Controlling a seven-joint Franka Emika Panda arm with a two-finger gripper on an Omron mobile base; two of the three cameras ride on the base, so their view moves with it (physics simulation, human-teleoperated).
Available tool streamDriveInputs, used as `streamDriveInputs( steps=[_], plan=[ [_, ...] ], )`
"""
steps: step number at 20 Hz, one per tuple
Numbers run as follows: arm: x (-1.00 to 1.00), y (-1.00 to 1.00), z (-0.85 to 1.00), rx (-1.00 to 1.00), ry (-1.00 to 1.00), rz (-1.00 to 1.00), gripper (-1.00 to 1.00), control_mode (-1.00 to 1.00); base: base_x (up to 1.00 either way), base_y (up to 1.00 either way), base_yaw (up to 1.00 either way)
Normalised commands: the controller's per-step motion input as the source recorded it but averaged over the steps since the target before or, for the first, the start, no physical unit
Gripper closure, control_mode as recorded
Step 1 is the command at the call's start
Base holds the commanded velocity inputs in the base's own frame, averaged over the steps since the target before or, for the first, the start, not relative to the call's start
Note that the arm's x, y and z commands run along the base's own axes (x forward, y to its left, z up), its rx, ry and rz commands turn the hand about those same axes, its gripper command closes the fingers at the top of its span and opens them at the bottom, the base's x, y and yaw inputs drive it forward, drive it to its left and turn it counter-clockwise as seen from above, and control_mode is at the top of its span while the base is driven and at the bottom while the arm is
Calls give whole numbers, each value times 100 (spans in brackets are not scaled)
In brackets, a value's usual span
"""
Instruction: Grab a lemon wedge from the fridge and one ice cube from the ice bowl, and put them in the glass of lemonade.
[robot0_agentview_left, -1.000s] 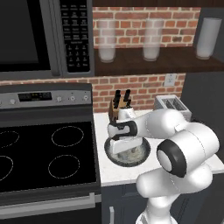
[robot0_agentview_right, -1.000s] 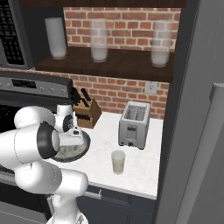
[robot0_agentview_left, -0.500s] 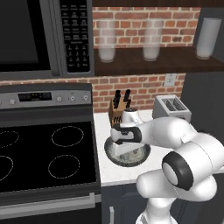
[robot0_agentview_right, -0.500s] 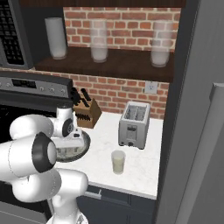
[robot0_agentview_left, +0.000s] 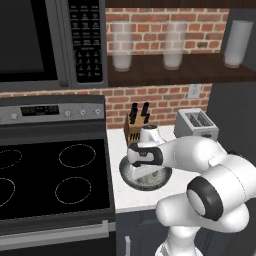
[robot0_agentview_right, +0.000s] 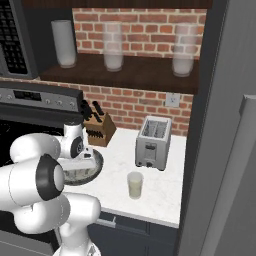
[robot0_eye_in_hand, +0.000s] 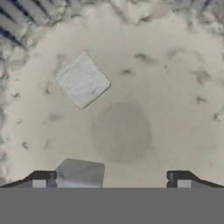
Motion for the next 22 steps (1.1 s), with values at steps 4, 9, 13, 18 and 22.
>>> streamDriveInputs(
  steps=[4, 9, 13, 18, 22],
  plan=[
    [0, 0, -3, 0, 0, 0, -100, -100, 0, 0, 0],
    [0, 0, 0, 0, 0, 0, 100, -100, 0, 0, 0],
    [0, 0, 0, 0, 0, 0, 100, -100, 0, 0, 0],
    [0, 0, 0, 0, 0, 0, 100, -100, 0, 0, 0],
    [0, 0, 14, 0, 1, 0, 100, -100, 0, 0, 0]
  ],
)
